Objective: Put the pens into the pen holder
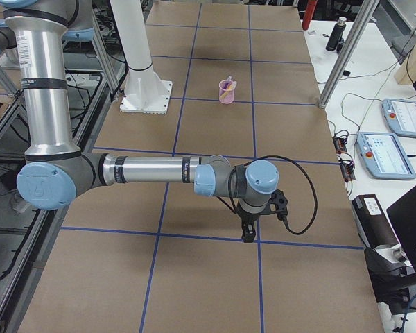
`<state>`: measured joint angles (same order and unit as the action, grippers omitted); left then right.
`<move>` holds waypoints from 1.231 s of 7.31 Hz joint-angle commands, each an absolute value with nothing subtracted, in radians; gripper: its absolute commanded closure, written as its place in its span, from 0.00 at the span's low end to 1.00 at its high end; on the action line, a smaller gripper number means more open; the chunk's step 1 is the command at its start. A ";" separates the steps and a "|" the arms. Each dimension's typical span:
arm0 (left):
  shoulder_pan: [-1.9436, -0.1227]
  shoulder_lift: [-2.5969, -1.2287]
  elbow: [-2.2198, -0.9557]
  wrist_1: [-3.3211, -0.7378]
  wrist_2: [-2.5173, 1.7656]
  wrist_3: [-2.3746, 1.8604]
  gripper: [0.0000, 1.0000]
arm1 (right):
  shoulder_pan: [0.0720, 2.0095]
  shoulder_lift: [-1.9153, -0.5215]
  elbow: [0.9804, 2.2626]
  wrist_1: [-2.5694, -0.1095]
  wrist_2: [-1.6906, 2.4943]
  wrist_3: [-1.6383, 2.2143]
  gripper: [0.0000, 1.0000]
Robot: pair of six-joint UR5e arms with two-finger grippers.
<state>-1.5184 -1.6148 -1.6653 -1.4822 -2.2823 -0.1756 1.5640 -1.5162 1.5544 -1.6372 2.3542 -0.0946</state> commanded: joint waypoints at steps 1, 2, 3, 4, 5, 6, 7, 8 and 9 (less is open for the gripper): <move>-1.569 -1.612 -1.582 -1.489 -2.322 -0.034 0.00 | 1.600 -1.540 1.554 -1.635 2.394 -0.089 0.00; -1.569 -1.605 -1.580 -1.493 -2.322 -0.035 0.00 | 1.608 -1.546 1.555 -1.632 2.414 -0.090 0.00; -1.569 -1.603 -1.586 -1.493 -2.322 -0.032 0.00 | 1.611 -1.548 1.555 -1.631 2.414 -0.091 0.00; -1.569 -1.603 -1.588 -1.494 -2.322 -0.032 0.00 | 1.611 -1.552 1.554 -1.628 2.408 -0.092 0.00; -1.568 -1.603 -1.586 -1.494 -2.322 -0.032 0.00 | 1.611 -1.555 1.554 -1.628 2.410 -0.094 0.00; -1.568 -1.605 -1.588 -1.494 -2.322 -0.032 0.00 | 1.611 -1.557 1.562 -1.626 2.408 -0.094 0.00; -1.568 -1.605 -1.588 -1.494 -2.322 -0.032 0.00 | 1.611 -1.557 1.572 -1.625 2.402 -0.095 0.00; -1.568 -1.605 -1.588 -1.494 -2.322 -0.032 0.00 | 1.611 -1.559 1.589 -1.623 2.381 -0.095 0.00; -1.569 -1.602 -1.592 -1.494 -2.324 -0.032 0.00 | 1.611 -1.592 1.638 -1.621 2.350 -0.092 0.00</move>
<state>-1.5679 -1.6038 -1.5889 -1.4941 -2.3228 -0.0322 1.6106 -1.5650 1.5917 -1.6235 2.3828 -0.0942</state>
